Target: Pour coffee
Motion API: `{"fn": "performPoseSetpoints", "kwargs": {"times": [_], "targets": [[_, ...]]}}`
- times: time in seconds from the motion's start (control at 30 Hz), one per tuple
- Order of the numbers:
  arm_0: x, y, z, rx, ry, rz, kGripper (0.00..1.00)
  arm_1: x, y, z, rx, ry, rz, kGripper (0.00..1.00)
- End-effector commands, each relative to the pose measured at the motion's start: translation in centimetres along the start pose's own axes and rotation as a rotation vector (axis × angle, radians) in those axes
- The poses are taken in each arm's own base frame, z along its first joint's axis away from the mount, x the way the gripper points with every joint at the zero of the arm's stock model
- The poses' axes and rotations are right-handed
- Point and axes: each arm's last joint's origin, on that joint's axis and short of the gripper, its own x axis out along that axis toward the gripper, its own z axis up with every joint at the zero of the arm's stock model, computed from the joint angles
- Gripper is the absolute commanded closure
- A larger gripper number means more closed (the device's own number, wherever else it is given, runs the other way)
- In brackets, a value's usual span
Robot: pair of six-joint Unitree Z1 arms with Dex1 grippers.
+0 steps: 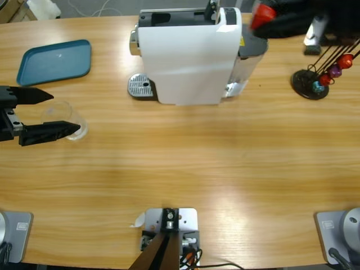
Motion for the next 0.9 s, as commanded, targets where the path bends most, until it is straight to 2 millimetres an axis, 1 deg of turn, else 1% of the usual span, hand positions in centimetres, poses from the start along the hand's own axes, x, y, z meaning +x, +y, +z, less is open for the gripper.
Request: {"fn": "performPoseSetpoints", "kwargs": {"times": [0.03,0.1,0.2,0.3,0.37,0.47,0.6,0.7,0.8,0.9], "targets": [[-0.7,0.0,-1.2,0.021,0.007,-0.019,0.013,7.7,-1.6,4.3,-0.186,0.001,0.246,1.0],[-0.8,0.0,-1.3,0.021,0.004,-0.02,0.013,9.2,-2.2,5.3,-0.183,-0.022,0.266,1.0],[-0.7,0.0,-1.5,0.021,0.011,-0.019,0.013,10.9,-3.7,6.1,-0.169,-0.039,0.262,1.0],[-0.7,0.0,-1.6,0.021,0.017,-0.021,0.013,11.8,-5.2,6.1,-0.145,-0.04,0.241,1.0],[-0.6,0.0,-1.8,0.021,0.021,-0.022,0.013,12.4,-5.7,5.7,-0.131,-0.034,0.248,1.0],[-0.5,0.0,-1.8,0.021,0.024,-0.022,0.013,13.6,-5.7,5.4,-0.122,-0.039,0.285,1.0],[-0.4,0.0,-1.7,0.019,0.018,-0.022,0.013,14.8,-6.0,5.8,-0.121,-0.056,0.306,1.0],[-0.4,0.0,-1.9,0.019,0.022,-0.022,0.013,15.0,-5.8,5.9,-0.122,-0.053,0.315,1.0],[-0.2,0.0,-2.1,0.019,0.029,-0.022,0.013,15.1,-4.6,6.3,-0.135,-0.046,0.339,1.0],[-0.1,0.0,-2.0,0.019,0.026,-0.023,0.013,14.5,-3.6,7.0,-0.153,-0.053,0.347,1.0]]}}
